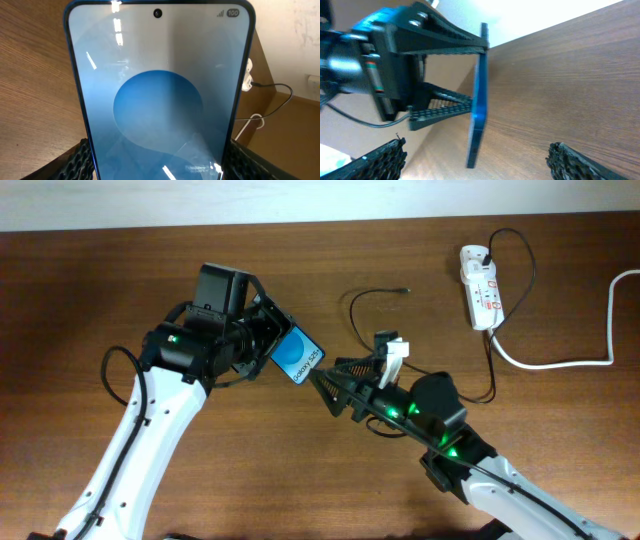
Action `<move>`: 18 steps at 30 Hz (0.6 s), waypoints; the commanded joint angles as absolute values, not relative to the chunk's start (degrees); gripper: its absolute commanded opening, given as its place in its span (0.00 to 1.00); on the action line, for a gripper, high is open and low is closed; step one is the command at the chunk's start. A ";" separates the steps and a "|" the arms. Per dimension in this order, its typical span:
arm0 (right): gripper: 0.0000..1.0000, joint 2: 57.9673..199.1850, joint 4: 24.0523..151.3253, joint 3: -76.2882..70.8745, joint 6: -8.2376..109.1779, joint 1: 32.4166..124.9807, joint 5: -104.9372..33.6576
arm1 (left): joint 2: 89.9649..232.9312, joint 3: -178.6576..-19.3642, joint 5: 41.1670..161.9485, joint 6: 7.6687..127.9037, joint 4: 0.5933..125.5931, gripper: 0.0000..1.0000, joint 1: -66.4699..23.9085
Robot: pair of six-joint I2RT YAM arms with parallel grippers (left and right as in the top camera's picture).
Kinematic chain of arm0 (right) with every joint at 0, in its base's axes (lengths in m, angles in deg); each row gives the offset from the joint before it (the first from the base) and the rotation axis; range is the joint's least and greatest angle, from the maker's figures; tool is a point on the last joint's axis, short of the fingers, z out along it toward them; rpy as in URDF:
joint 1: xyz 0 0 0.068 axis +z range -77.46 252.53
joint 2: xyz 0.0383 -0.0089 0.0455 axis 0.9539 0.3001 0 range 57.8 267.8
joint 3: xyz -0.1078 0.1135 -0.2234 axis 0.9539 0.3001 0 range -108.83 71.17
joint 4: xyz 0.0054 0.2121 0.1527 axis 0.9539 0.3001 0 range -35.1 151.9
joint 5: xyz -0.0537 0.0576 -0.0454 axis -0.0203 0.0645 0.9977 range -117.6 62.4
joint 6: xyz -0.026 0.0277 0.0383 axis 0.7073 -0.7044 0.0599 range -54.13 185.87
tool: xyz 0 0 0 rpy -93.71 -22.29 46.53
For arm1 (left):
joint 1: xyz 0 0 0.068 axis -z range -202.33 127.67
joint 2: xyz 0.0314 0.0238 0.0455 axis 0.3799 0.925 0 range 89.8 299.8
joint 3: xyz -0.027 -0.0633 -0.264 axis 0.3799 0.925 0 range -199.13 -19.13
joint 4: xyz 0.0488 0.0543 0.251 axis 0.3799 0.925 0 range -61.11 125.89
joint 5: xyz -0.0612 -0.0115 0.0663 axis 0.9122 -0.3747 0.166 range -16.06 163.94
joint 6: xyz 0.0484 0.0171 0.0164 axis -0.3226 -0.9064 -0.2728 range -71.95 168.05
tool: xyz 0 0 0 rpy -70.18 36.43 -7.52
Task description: Plug charger to phone and switch on socket
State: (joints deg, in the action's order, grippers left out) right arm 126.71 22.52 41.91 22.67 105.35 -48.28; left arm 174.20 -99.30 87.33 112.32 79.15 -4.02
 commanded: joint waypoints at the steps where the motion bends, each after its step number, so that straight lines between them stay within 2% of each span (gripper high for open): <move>1: 0.91 130.23 18.76 41.08 23.43 106.80 -45.51 | 172.61 -100.45 87.83 113.15 78.62 0.50 -4.00; 4: 0.89 133.46 12.16 41.08 23.43 107.95 -45.51 | 172.61 -100.45 88.09 113.15 78.62 0.51 -4.00; 8: 0.82 137.61 5.54 41.08 23.41 109.03 -45.46 | 172.61 -100.45 88.09 113.15 78.62 0.52 -4.00; 18: 0.68 142.95 -2.57 40.60 23.43 109.40 -44.02 | 172.61 -100.45 88.09 113.15 78.62 0.53 -4.00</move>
State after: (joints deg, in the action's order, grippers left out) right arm 142.44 -1.76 41.63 22.78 108.92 -45.38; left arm 174.20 -99.30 87.42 112.45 79.13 -4.02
